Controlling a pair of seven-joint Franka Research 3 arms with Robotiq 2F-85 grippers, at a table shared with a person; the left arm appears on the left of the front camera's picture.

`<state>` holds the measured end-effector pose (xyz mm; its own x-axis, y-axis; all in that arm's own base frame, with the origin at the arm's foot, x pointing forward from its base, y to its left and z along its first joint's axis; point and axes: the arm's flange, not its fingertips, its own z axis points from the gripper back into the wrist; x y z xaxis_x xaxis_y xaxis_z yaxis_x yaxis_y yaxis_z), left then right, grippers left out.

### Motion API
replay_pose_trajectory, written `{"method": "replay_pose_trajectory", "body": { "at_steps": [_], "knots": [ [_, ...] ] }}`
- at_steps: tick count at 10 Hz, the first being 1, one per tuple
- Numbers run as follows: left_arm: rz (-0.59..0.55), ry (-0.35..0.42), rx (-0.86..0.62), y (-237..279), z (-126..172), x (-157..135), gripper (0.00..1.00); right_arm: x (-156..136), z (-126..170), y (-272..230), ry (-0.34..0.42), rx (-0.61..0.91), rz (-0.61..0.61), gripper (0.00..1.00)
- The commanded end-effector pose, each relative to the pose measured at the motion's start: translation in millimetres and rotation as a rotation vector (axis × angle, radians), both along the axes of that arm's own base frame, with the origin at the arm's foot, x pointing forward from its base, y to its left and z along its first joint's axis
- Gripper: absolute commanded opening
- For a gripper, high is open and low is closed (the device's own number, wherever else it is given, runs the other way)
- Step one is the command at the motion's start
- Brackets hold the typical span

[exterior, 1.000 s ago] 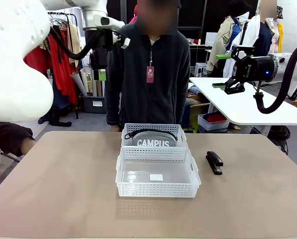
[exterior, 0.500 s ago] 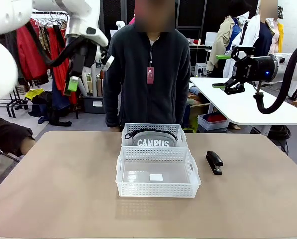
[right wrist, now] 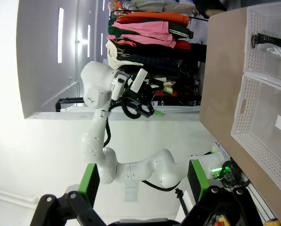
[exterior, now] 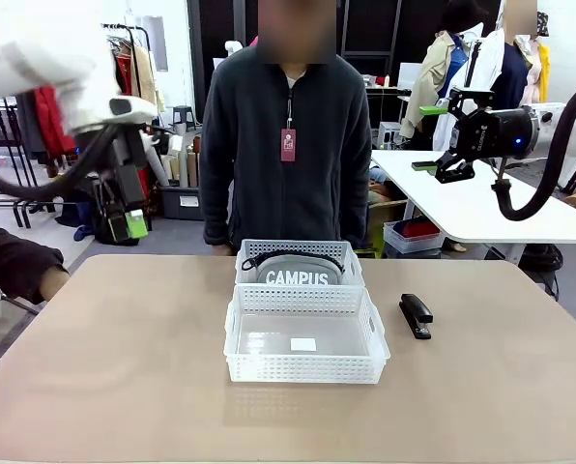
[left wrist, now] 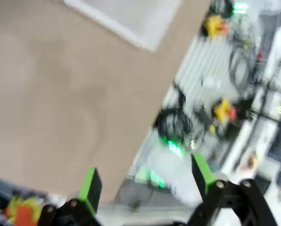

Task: Distribute items into two baskets.
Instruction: Pick up the Stapler that the person points to.

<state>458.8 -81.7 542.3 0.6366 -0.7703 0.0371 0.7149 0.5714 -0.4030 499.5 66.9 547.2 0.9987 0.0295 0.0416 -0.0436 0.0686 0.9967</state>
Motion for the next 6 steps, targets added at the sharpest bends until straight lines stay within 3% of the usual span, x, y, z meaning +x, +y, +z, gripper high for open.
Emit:
{"method": "replay_pose_trajectory", "body": {
  "at_steps": [1, 2, 3, 6],
  "knots": [
    [0.037, -0.082, -0.08, -0.5, -25.5, 0.5, 1.0, -0.3, 2.1, 0.2, -0.002, -0.003, 0.002, 1.0],
    [-0.009, -0.082, -0.072, -4.6, -24.6, 11.4, 1.0, -0.3, 2.1, 0.2, -0.002, -0.003, 0.002, 1.0],
    [0.063, -0.041, -0.061, 10.3, -16.0, 2.8, 1.0, -0.3, 2.1, 0.2, -0.002, -0.003, 0.002, 1.0],
    [0.063, -0.041, -0.061, 10.3, -16.0, 2.8, 1.0, -0.3, 2.1, 0.2, -0.002, -0.003, 0.002, 1.0]
  ]
}}
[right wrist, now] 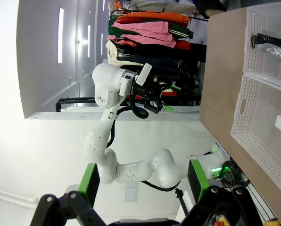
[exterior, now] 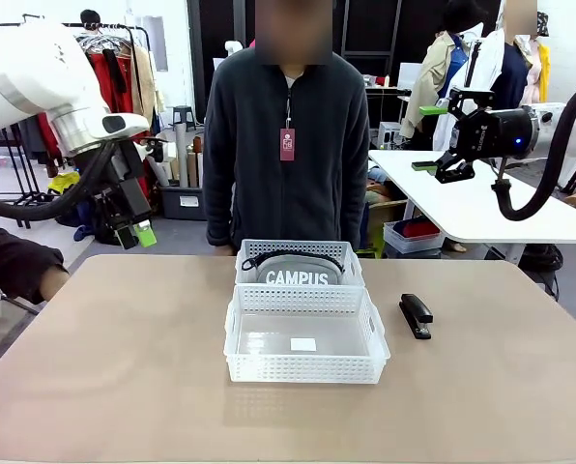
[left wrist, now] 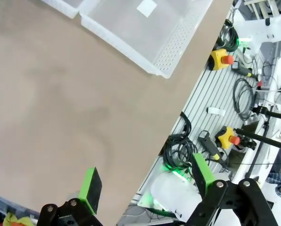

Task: Distribute items into two baskets.
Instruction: Pick up the Stapler that the person points to.

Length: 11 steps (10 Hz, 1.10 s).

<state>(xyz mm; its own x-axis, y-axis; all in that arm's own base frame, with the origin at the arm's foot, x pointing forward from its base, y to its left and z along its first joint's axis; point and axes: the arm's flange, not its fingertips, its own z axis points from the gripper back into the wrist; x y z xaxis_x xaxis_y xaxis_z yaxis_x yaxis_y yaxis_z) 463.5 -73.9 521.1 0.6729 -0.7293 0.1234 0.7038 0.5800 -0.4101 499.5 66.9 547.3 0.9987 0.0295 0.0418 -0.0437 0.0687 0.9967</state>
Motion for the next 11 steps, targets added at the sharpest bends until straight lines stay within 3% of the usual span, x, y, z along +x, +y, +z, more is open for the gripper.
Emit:
{"method": "replay_pose_trajectory", "body": {
  "at_steps": [1, 2, 3, 4, 7, 8, 9, 11],
  "knots": [
    [0.001, -0.004, 0.001, -0.5, -2.1, 1.2, 1.0, -0.3, 2.0, 0.2, -0.002, -0.003, 0.002, 1.0],
    [0.024, 0.135, -0.055, -9.1, -5.9, 19.3, 1.0, -0.3, 2.0, 0.2, -0.002, -0.003, 0.002, 1.0],
    [0.136, 0.272, -0.144, -5.3, -4.1, 36.1, 1.0, -0.3, 2.0, 0.2, -0.002, -0.003, 0.002, 1.0],
    [0.177, 0.374, -0.231, 2.6, -0.8, 44.5, 1.0, -0.3, 2.0, 0.2, -0.002, -0.003, 0.002, 1.0],
    [0.214, 0.572, -0.419, 23.1, 2.4, 56.3, 1.0, -0.3, 2.0, 0.2, -0.002, -0.003, 0.002, 1.0],
    [0.172, 0.656, -0.498, 31.3, -3.2, 61.3, 1.0, -0.3, 2.0, 0.2, -0.002, -0.003, 0.002, 1.0],
    [0.218, 0.652, -0.629, 41.9, -8.8, 68.3, 1.0, -0.3, 2.0, 0.2, -0.002, -0.003, 0.002, 1.0],
    [0.397, 0.518, -0.755, 42.5, 2.4, 59.5, 1.0, -0.3, 2.0, 0.2, -0.002, -0.003, 0.002, 1.0]
  ]
}}
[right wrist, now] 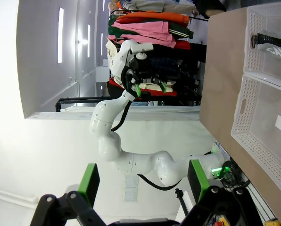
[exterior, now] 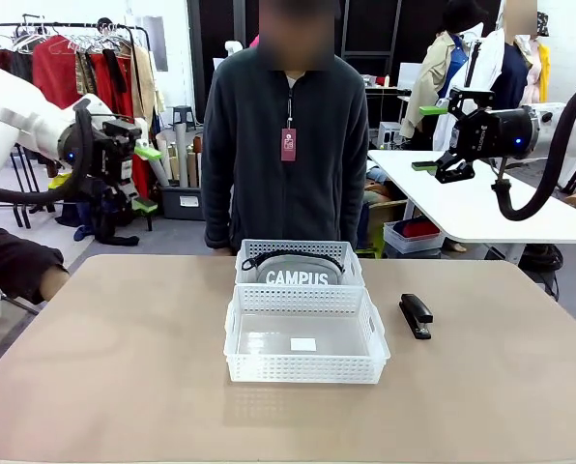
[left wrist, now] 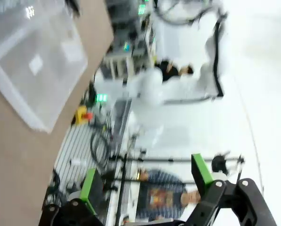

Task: Distribute items into two baskets.
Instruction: Pick up the Stapler that the person points to.

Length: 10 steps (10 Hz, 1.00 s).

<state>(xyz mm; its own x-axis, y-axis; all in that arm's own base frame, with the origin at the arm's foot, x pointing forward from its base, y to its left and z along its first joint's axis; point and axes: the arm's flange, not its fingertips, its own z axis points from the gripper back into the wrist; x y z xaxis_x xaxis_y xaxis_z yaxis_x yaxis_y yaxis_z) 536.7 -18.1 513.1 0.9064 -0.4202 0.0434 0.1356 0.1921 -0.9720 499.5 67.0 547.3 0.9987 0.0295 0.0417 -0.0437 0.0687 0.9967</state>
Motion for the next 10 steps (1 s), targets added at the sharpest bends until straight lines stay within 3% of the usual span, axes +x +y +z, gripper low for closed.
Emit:
{"method": "replay_pose_trajectory", "body": {
  "at_steps": [1, 4, 5, 6, 8, 10],
  "knots": [
    [0.152, -0.068, -0.03, -20.9, 16.5, -27.6, 1.0, -0.3, 2.0, 0.1, -0.002, -0.003, 0.002, 1.0],
    [0.234, -0.082, -0.119, -43.6, 27.3, -54.2, 1.0, -0.3, 2.0, 0.1, -0.002, -0.003, 0.002, 1.0],
    [0.265, -0.045, -0.19, -53.4, 27.8, -55.8, 1.0, -0.3, 2.0, 0.1, -0.002, -0.003, 0.002, 1.0],
    [0.341, 0.013, -0.235, -57.9, 29.4, -53.5, 1.0, -0.3, 2.0, 0.1, -0.002, -0.003, 0.002, 1.0],
    [0.437, -0.012, -0.275, -59.5, 35.2, -47.8, 1.0, -0.3, 2.0, 0.1, -0.002, -0.003, 0.002, 1.0],
    [0.445, -0.012, -0.248, -68.0, 38.5, -39.8, 1.0, -0.3, 2.0, 0.1, -0.002, -0.003, 0.002, 1.0]
  ]
}}
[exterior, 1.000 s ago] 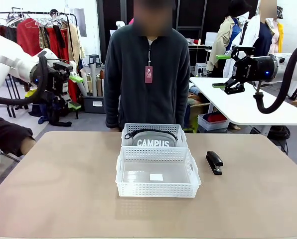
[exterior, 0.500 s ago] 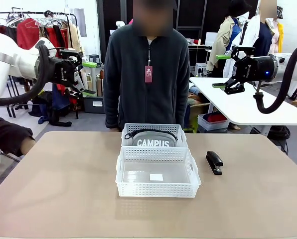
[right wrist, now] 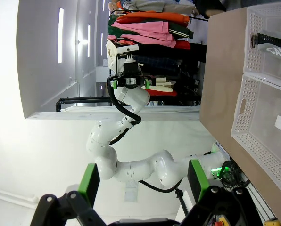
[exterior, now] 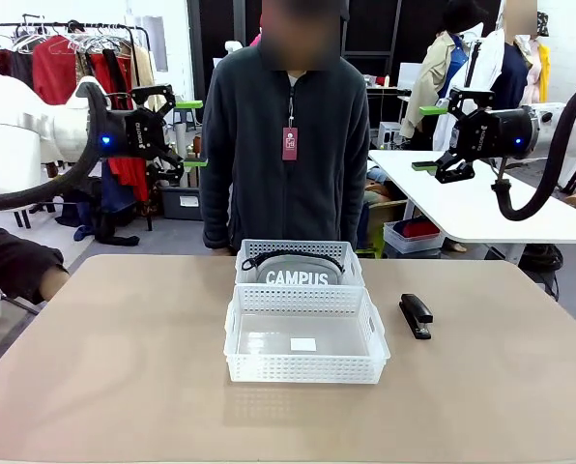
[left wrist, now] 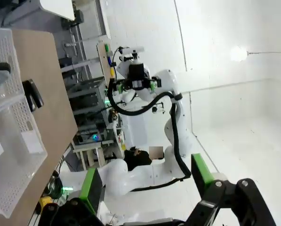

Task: Distribute items into two baskets.
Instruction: Pick up the Stapler that the person points to.

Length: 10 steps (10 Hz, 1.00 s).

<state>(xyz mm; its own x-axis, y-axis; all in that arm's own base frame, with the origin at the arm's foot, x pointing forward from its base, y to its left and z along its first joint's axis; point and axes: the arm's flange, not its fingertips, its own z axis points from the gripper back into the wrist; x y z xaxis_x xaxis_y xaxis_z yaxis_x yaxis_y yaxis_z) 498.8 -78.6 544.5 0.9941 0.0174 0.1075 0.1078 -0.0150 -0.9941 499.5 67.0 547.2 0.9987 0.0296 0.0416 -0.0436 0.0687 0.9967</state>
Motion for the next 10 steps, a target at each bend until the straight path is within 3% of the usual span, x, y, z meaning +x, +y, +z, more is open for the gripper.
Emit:
{"method": "replay_pose_trajectory", "body": {
  "at_steps": [1, 3, 4, 5, 10],
  "knots": [
    [0.026, -0.002, 0.038, -8.0, 7.3, 3.9, 1.0, -0.3, 2.1, 0.1, -0.002, -0.003, 0.002, 1.0],
    [0.039, -0.001, 0.08, -5.0, 5.3, 14.0, 1.0, -0.3, 2.1, 0.1, -0.002, -0.003, 0.002, 1.0],
    [0.01, -0.043, 0.124, -5.5, 6.3, 12.4, 1.0, -0.3, 2.1, 0.1, -0.002, -0.003, 0.002, 1.0],
    [0.041, -0.014, 0.048, -5.4, 2.1, 8.9, 1.0, -0.3, 2.1, 0.1, -0.002, -0.003, 0.002, 1.0],
    [0.041, -0.014, 0.048, -5.4, 2.1, 8.9, 1.0, -0.3, 2.1, 0.1, -0.002, -0.003, 0.002, 1.0]
  ]
}}
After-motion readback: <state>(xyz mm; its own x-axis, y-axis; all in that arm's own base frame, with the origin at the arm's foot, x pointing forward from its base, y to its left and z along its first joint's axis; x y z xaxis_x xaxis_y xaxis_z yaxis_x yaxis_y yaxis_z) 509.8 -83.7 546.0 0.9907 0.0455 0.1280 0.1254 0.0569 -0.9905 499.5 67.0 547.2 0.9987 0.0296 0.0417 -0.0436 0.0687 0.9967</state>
